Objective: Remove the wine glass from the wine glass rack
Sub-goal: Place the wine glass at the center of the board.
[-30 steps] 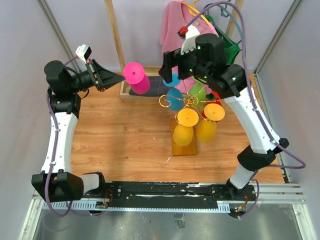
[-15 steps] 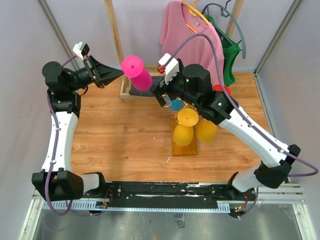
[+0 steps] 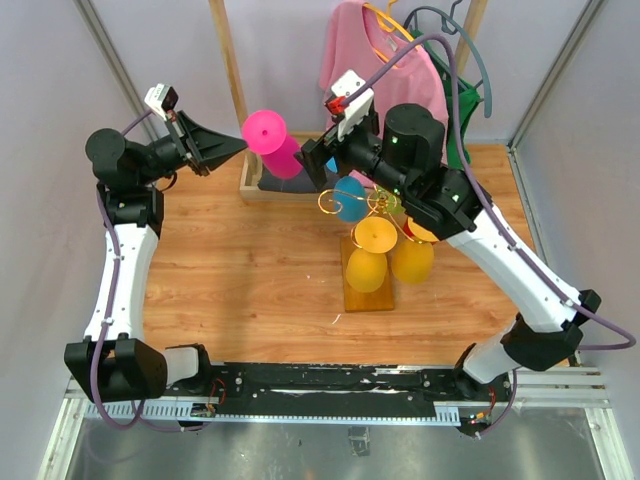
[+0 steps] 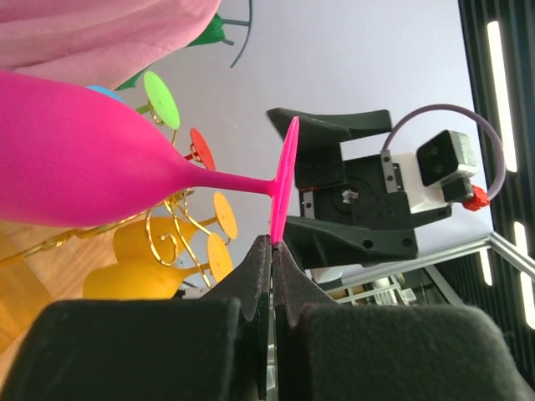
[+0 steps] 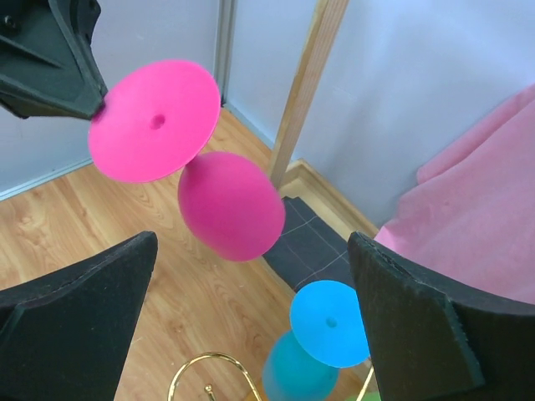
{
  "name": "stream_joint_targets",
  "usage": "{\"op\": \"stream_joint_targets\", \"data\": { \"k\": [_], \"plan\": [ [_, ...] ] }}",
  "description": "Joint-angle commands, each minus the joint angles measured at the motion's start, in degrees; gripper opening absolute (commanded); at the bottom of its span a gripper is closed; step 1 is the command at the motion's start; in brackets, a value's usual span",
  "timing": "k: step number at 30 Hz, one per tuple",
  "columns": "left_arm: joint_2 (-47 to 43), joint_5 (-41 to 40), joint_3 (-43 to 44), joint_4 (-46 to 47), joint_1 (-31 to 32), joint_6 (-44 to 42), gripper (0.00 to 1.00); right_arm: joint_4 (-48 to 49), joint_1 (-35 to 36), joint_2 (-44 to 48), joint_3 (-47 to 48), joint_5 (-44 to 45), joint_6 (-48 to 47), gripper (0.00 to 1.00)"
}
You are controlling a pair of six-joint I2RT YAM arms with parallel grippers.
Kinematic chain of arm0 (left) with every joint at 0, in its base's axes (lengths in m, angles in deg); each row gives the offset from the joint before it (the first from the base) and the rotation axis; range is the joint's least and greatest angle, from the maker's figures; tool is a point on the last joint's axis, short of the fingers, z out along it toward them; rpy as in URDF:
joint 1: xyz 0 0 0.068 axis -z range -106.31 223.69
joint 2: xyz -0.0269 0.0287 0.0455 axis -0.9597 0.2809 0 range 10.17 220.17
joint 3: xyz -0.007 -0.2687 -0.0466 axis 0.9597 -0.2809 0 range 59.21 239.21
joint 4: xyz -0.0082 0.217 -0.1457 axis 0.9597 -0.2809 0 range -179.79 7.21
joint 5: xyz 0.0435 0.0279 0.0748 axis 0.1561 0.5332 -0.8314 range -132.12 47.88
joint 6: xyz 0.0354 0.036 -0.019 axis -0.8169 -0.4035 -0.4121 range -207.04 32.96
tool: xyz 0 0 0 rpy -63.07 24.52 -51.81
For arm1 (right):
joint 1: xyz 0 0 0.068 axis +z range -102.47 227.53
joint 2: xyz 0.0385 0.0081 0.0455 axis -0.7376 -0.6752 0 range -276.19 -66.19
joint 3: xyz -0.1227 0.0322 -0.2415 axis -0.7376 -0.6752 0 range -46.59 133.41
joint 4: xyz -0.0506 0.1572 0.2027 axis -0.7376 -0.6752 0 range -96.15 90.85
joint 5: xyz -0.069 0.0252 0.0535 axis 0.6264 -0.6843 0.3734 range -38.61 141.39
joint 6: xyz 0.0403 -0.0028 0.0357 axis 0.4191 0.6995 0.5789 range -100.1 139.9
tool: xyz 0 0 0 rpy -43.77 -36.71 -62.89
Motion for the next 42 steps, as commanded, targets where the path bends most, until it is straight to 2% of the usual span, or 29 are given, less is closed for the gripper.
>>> {"op": "stream_joint_targets", "data": {
  "k": [1, 6, 11, 17, 22, 25, 32, 42],
  "plan": [
    [-0.15, -2.07, 0.27, 9.24, -0.23, 3.23, 0.00, -1.06, 0.65, -2.19, 1.67, -2.13, 5.33, 0.98],
    [0.03, -1.29, 0.75, 16.20, -0.18, 1.16, 0.00, -4.54, 0.31, -3.68, 7.60, -2.63, 13.39, 0.99],
    [-0.34, 1.10, 1.25, 17.09, -0.17, -6.20, 0.00, -7.53, -0.77, -2.28, 11.09, -1.35, 19.93, 0.99],
    [-1.13, 2.70, 1.57, 17.01, -0.23, -13.22, 0.00, -7.49, -6.71, 3.46, 7.49, -1.51, 33.25, 0.99],
    [-1.96, 4.48, 1.36, 17.01, -0.10, -19.63, 0.00, -5.64, -16.95, 6.70, -0.15, -9.55, 51.25, 0.99],
    [-3.65, 5.28, 0.21, 17.03, 0.06, -26.43, 0.00, -4.65, -19.60, 5.50, -1.39, -13.89, 57.93, 0.99],
    [-5.93, 7.40, -0.77, 17.06, 0.75, -34.38, 0.00, -8.90, -19.83, -1.72, 7.71, -18.24, 59.33, 0.99],
    [-7.59, 11.07, -1.38, 17.27, 3.25, -44.12, 0.00, -7.39, -19.78, -5.29, 8.49, -25.73, 64.09, 0.98]
  ]
}}
